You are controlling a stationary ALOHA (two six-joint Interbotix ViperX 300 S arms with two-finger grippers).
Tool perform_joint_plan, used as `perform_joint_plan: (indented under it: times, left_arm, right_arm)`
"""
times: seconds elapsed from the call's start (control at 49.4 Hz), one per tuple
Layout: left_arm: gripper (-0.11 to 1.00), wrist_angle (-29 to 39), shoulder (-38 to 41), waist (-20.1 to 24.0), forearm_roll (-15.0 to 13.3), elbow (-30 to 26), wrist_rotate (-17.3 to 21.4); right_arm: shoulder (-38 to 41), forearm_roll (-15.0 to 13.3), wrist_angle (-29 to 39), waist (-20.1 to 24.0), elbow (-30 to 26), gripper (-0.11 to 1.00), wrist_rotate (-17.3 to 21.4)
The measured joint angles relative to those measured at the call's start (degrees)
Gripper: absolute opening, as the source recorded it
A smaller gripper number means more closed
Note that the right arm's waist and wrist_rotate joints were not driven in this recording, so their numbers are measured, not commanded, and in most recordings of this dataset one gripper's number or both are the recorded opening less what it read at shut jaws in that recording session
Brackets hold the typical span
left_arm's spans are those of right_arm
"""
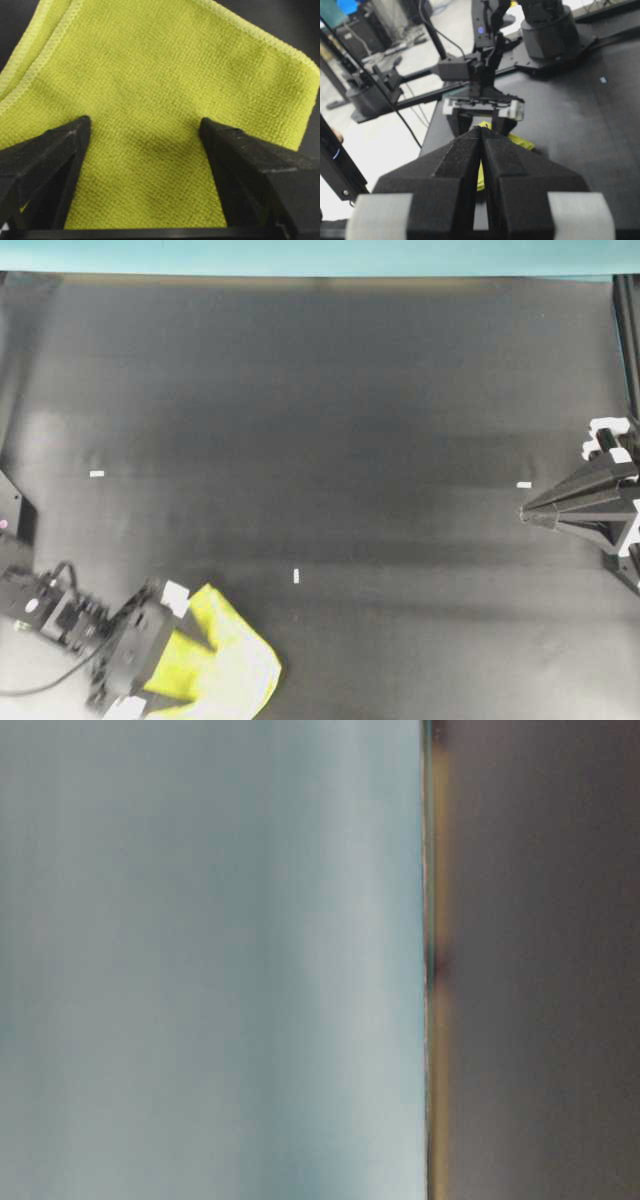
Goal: Push a yellow cloth with the left arm to wipe the desk.
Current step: 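Continue dragging the cloth with the left gripper along the near edge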
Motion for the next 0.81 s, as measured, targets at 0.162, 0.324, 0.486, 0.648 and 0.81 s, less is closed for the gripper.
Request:
perform_joint_plan:
  times: [0.162,0.324,0.486,0.648,0.81]
  left_arm:
    - [0.84,0.00,0.00,-0.70,0.00,0.09,-0.26]
    - [0.84,0.26,-0.70,-0.79,0.00,0.09,-0.26]
    - [0.84,1.58,-3.08,-0.70,0.09,0.70,-0.79]
    - [0.84,2.81,-7.91,0.44,0.18,2.02,2.02]
    - [0.84,2.81,-14.06,2.64,0.18,2.90,6.77]
  right_arm:
    - [0.00,0.00,0.00,0.00,0.00,0.00,0.00]
    - [0.00,0.00,0.00,0.00,0.00,0.00,0.00]
    - [0.00,0.00,0.00,0.00,0.00,0.00,0.00]
    - [-0.26,0.00,0.09,0.00,0.00,0.00,-0.09]
    - [-0.44,0.00,0.18,0.00,0.00,0.00,0.00]
